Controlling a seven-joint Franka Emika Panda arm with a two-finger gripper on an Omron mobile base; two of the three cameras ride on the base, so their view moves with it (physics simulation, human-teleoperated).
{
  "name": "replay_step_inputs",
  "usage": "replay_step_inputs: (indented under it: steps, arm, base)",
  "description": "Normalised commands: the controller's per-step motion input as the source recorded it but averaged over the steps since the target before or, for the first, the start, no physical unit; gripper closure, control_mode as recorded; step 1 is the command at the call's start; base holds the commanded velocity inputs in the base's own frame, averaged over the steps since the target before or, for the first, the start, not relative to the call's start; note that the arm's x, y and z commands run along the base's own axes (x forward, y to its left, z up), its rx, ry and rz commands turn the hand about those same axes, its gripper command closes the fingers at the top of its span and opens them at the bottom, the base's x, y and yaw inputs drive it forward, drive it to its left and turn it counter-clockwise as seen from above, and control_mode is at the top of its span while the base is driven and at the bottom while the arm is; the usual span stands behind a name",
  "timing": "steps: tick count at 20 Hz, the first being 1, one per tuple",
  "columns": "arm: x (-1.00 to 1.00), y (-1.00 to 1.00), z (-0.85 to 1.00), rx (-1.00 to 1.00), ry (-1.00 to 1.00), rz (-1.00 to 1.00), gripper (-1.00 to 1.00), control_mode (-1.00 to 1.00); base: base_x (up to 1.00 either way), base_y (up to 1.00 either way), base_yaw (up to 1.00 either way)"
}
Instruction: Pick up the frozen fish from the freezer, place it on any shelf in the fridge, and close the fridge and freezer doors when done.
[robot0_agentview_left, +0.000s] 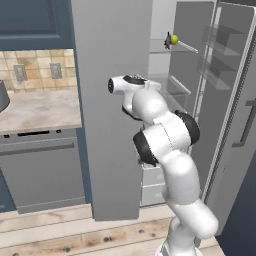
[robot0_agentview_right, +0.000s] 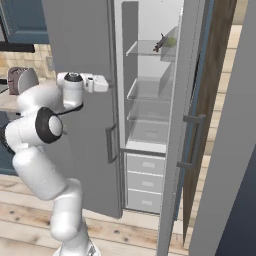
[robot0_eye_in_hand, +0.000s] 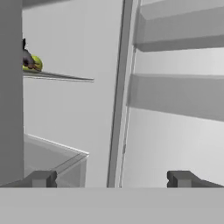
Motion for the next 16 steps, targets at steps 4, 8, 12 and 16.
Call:
replay_step_inputs:
  steps: [4,8,12,16]
  arm:
    - [0.47,-0.1,0.0,0.0,0.0,0.0,-1.0,-1.0]
    - [0.24,-0.03,0.0,0.0,0.0,0.0,-1.0,-1.0]
    - [0.17,0.0,0.0,0.0,0.0,0.0,-1.0,-1.0]
    - [0.33,0.0,0.0,0.0,0.0,0.0,-1.0,-1.0]
  base:
    - [0.0,0.0,0.0]
    - [0.0,0.0,0.0]
    - [0.0,0.0,0.0]
    - [0.0,0.0,0.0]
